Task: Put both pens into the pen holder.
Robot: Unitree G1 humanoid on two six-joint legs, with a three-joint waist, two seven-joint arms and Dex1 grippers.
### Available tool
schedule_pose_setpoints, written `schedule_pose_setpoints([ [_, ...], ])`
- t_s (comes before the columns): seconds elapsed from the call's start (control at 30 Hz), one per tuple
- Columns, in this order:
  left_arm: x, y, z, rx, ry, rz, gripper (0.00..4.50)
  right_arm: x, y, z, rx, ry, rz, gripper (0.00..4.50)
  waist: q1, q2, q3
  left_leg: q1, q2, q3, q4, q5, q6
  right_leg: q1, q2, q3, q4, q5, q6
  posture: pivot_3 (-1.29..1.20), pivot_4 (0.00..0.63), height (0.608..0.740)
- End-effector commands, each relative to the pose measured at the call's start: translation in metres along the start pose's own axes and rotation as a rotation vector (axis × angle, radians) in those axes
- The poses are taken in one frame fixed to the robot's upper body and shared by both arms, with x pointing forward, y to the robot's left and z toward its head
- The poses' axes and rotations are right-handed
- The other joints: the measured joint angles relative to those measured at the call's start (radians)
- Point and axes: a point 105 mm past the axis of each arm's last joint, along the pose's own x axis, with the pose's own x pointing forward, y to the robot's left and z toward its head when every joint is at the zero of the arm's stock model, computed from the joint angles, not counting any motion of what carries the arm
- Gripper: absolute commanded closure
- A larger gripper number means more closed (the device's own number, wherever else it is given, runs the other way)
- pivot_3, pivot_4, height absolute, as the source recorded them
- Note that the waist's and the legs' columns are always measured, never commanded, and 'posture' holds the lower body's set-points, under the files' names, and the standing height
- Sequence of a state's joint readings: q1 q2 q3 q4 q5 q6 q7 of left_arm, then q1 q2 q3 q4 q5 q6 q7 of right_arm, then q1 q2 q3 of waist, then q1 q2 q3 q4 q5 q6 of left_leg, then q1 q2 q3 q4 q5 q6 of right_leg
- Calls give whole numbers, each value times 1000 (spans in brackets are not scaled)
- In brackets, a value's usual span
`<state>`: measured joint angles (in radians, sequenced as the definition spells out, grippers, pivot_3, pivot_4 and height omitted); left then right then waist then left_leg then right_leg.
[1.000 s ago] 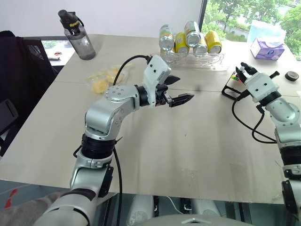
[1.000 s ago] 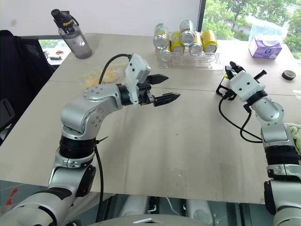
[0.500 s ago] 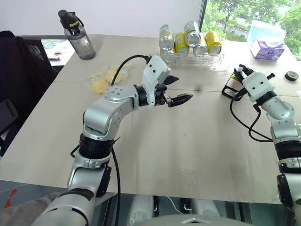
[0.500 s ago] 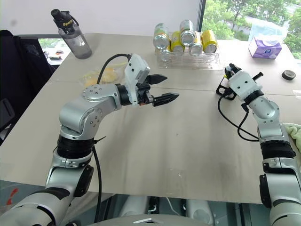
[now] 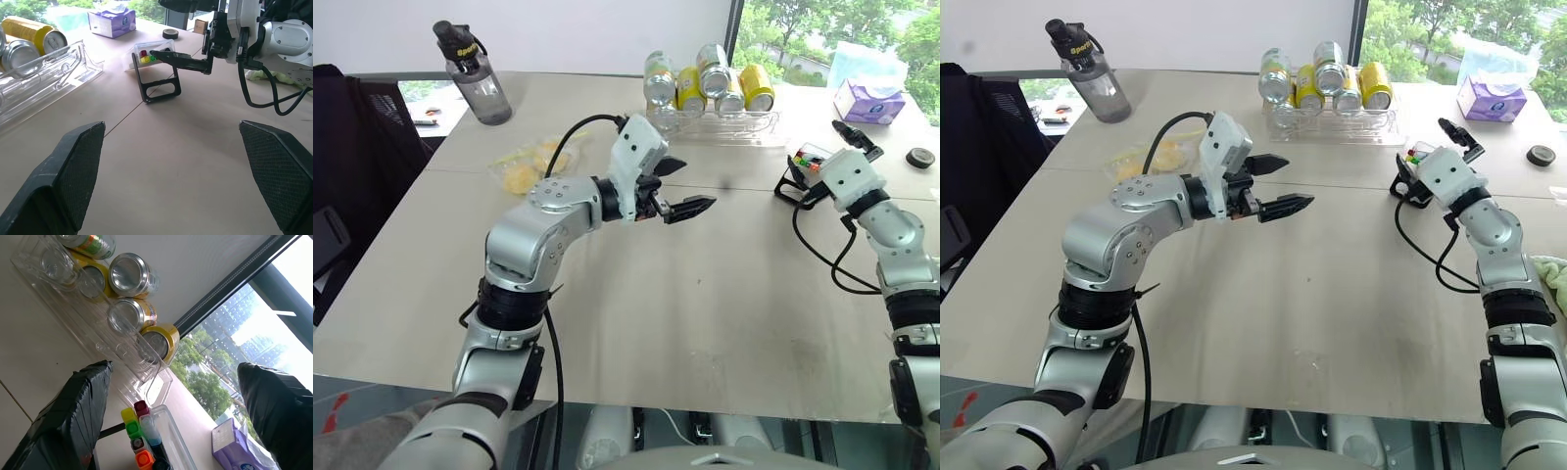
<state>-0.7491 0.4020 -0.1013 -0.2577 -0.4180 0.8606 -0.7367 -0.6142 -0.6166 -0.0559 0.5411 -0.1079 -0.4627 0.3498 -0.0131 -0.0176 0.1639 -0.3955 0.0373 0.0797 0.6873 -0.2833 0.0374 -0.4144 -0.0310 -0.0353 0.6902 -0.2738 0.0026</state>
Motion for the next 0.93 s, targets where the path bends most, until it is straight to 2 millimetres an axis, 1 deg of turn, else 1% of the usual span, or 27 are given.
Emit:
schedule_pose_setpoints([
  [0.03, -10, 5, -2, 40, -20, 18, 0, -6, -3, 22, 188, -95, 13, 106, -1, 0, 0, 0, 0, 0, 0, 0, 0, 0, 0, 0, 0, 0, 0, 0, 150, 739],
  [0.07, -13, 7, -7, 42, -8, 27, 0, -8, 2, 24, 235, -97, 38, 106, -1, 0, 0, 1, 0, 0, 0, 0, 0, 0, 0, 0, 0, 0, 0, 0, 150, 739],
  [0.13, -23, 16, -30, -33, 34, 50, 0, -19, 22, 20, 372, -53, 130, 106, 1, 1, -1, 1, 1, 0, -1, 1, -1, 1, 0, 1, 0, 0, 0, 0, 150, 739],
  [0.2, -35, 27, -56, -57, 77, 104, 0, -35, 44, 17, 462, -15, 239, 106, 3, 2, -1, 1, 1, 0, -1, 1, -1, 1, 0, 1, 0, 0, 0, 0, 150, 739],
  [0.27, -48, 35, -77, -51, 97, 149, 0, -53, 59, 11, 555, 42, 309, 106, 3, 2, -1, 2, 1, 0, -1, 0, -1, 1, 0, 1, 0, 0, 0, 0, 150, 739],
  [0.33, -56, 36, -89, -50, 87, 169, 0, -67, 69, 8, 598, 82, 368, 106, 3, 2, -1, 1, 1, 0, -1, 0, 0, 1, 0, 0, -1, 0, 0, 0, 150, 739],
  [0.4, -68, 39, -110, -94, 97, 219, 0, -91, 78, 3, 645, 135, 434, 106, 7, 2, -1, 1, 0, 0, -1, -1, 1, 1, -2, 0, -1, 0, 0, 0, 150, 739],
  [0.47, -80, 36, -126, -99, 115, 235, 0, -109, 81, -1, 665, 166, 457, 106, 10, 2, -1, 1, 0, 0, -1, -1, 1, 1, -2, -1, 0, 0, 0, 0, 150, 739],
  [0.6, -88, 27, -138, -103, 114, 241, 0, -142, 81, -10, 688, 239, 440, 106, 12, 2, -1, 2, 0, 0, -2, -1, 2, 1, -2, -1, 0, 0, 0, 0, 150, 739],
  [0.7, -91, 21, -143, -107, 115, 247, 0, -161, 80, -14, 680, 270, 425, 106, 15, 2, -1, 2, 0, 0, -1, -1, 2, 2, -2, -1, 0, 0, 0, 0, 150, 739],
  [0.8, -95, 14, -141, -115, 104, 247, 0, -172, 77, -16, 689, 276, 399, 106, 12, 2, -1, 4, 0, 0, -2, -2, 3, 3, -2, -1, 1, 0, 0, 0, 150, 739],
  [0.93, -102, 7, -136, -107, 102, 237, 0, -176, 74, -17, 691, 262, 371, 106, 10, 2, -2, 5, 0, 0, -2, -2, 3, 3, -2, -1, 2, 0, 0, 0, 150, 739],
])
